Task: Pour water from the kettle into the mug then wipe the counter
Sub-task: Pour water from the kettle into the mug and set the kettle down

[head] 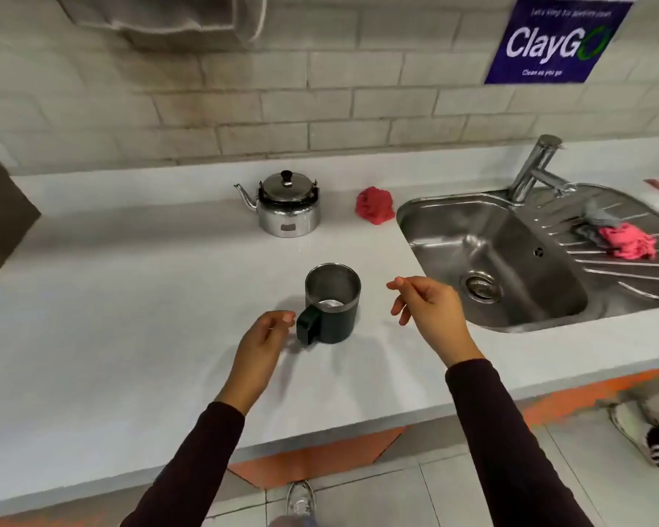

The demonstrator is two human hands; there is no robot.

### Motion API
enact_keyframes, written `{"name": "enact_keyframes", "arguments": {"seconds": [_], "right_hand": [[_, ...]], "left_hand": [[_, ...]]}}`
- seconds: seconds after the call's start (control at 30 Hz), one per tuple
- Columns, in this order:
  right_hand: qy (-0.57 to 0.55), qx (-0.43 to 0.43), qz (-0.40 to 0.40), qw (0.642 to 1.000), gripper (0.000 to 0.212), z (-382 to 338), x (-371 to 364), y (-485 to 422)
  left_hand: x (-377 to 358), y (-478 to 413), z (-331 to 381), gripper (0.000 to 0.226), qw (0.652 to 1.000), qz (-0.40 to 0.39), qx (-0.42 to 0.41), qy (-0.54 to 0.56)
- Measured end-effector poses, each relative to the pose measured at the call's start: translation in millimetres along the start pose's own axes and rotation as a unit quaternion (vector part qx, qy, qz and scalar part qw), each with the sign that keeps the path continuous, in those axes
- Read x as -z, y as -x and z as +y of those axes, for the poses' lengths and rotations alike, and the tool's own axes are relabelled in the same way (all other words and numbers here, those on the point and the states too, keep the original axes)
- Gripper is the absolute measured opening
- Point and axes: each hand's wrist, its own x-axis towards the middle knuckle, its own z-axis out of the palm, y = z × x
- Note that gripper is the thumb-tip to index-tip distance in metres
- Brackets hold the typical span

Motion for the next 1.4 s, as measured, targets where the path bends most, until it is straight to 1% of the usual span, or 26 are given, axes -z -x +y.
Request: {"name": "enact_keyframes", "arguments": {"seconds": [0.1,0.2,0.33,0.43,0.57,0.67,0.73,0.8,0.87,0.9,0.93,0.97,1.03,1.13,1.23,1.3,1.4], "right_hand": [[-0.011,-0.031,0.012,0.999,0.023,6.8,-7.6,-19.4],[-0.019,-0.054,0.009,0.998,0.024,13.2,-15.4,-38.4],[-0.010,-0.038,-0.029,0.999,0.024,10.9,-26.8,-75.7],[0.009,-0.001,-0.077,0.997,0.023,4.3,-40.0,-119.1],[0.086,0.074,-0.132,0.985,0.018,-7.1,-66.3,-187.7],[0.161,0.161,-0.155,0.961,0.029,-20.7,-90.0,-236.1],[0.207,0.213,-0.179,0.938,0.037,-29.7,-109.2,-261.9],[0.245,0.245,-0.244,0.906,0.040,-33.9,-130.6,-279.7],[0.290,0.261,-0.301,0.870,0.038,-29.3,-148.8,-286.0],[0.311,0.272,-0.318,0.853,0.039,-24.7,-158.5,-286.4],[0.326,0.283,-0.317,0.844,0.040,-20.1,-165.6,-287.4],[0.328,0.295,-0.305,0.844,0.041,-16.9,-170.6,-288.7],[0.307,0.310,-0.281,0.855,0.038,-18.8,-174.4,-294.8],[0.266,0.320,-0.261,0.871,0.032,-40.9,-172.2,-318.5],[0.235,0.255,-0.280,0.895,0.031,-68.9,-165.9,-347.3],[0.235,0.216,-0.292,0.902,0.030,-76.8,-156.6,-359.5],[0.226,0.209,-0.271,0.912,0.034,-75.5,-136.4,-356.0]], "left_hand": [[-6.6,-16.9,-5.6,0.016,0.999,-0.024,0.022,-0.006],[-10.9,-26.7,-11.8,0.019,0.999,-0.035,0.041,-0.006],[-15.8,-36.7,-17.8,0.034,0.994,-0.092,0.047,0.028],[-25.7,-39.5,-24.2,0.041,0.993,-0.091,0.067,0.042],[-39.1,-37.8,-31.5,0.045,0.997,-0.022,0.068,0.032],[-49.6,-36.5,-35.1,0.048,0.995,0.044,0.069,0.051],[-55.6,-37.2,-38.2,0.051,0.992,0.083,0.071,0.058],[-60.6,-38.0,-40.2,0.052,0.987,0.124,0.076,0.062],[-63.7,-39.1,-39.5,0.051,0.983,0.152,0.078,0.068],[-66.6,-38.8,-40.8,0.050,0.979,0.174,0.082,0.070],[-68.9,-39.5,-41.6,0.049,0.975,0.192,0.085,0.071],[-70.8,-40.6,-42.1,0.049,0.972,0.206,0.087,0.069],[-74.1,-40.9,-42.7,0.050,0.965,0.232,0.094,0.072],[-75.5,-39.6,-42.5,0.050,0.962,0.249,0.093,0.069],[-76.2,-39.7,-42.8,0.051,0.964,0.242,0.092,0.062],[-76.1,-38.7,-43.8,0.051,0.964,0.239,0.103,0.057],[-72.1,-38.5,-46.5,0.052,0.967,0.229,0.105,0.045]]}}
